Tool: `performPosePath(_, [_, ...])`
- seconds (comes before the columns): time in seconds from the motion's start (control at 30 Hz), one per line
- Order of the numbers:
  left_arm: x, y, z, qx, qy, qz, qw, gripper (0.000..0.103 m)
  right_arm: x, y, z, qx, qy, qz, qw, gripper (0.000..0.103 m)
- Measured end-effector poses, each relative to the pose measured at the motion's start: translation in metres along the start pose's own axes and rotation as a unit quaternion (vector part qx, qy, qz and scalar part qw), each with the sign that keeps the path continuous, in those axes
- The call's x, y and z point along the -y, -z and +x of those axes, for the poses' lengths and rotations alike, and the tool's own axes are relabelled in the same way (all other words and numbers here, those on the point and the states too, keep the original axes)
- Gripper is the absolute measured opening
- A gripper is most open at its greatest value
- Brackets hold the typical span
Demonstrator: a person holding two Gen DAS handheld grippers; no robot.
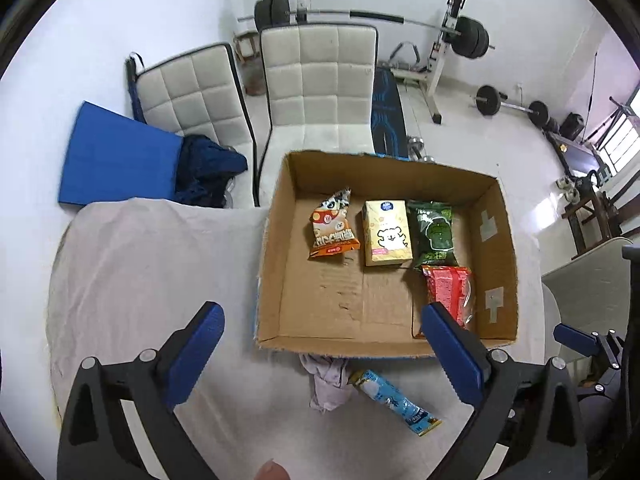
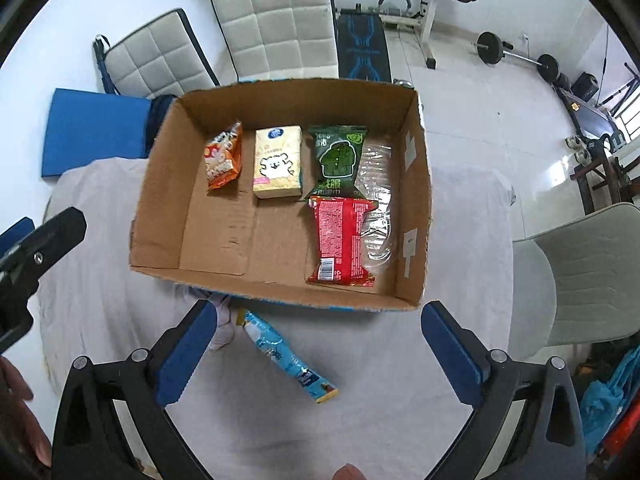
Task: Organize soft objects
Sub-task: 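Grasp the lilac sock with the left tool while the right tool grasps the blue milk tube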
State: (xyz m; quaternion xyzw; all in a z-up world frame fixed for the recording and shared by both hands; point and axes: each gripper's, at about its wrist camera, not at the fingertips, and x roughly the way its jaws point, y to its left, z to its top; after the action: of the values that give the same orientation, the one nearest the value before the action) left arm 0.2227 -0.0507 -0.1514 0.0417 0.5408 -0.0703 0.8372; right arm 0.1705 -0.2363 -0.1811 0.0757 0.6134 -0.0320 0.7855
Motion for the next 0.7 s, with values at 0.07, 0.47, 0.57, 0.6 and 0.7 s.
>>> performPosePath(0.07, [0.002,0.007,-0.013,0.016,-0.009,0.003,0.9998,0.102,0.0,0.006,-0.009,0.013,0.004,0.0,1.0,0.103])
performPosePath(0.47, [-0.011,0.038,-0.039,0.049,-0.043,-0.018,0.9977,0.102,0.01,0.031,-0.038,0.06,-0.01,0.029,0.998,0.103])
performPosePath(0.57, [-0.019,0.048,-0.023,0.026,-0.041,-0.03,0.9984,0.102,0.008,0.039,-0.012,0.03,-0.011,0.021,0.999,0.103])
performPosePath(0.6, [-0.022,0.052,-0.016,0.016,-0.042,-0.033,0.9984,0.102,0.005,0.044,0.005,0.011,-0.02,0.013,1.0,0.103])
performPosePath(0.7, [-0.029,0.072,0.012,-0.018,-0.057,-0.037,0.9975,0.102,-0.009,0.061,0.053,-0.041,-0.015,-0.021,0.999,0.103])
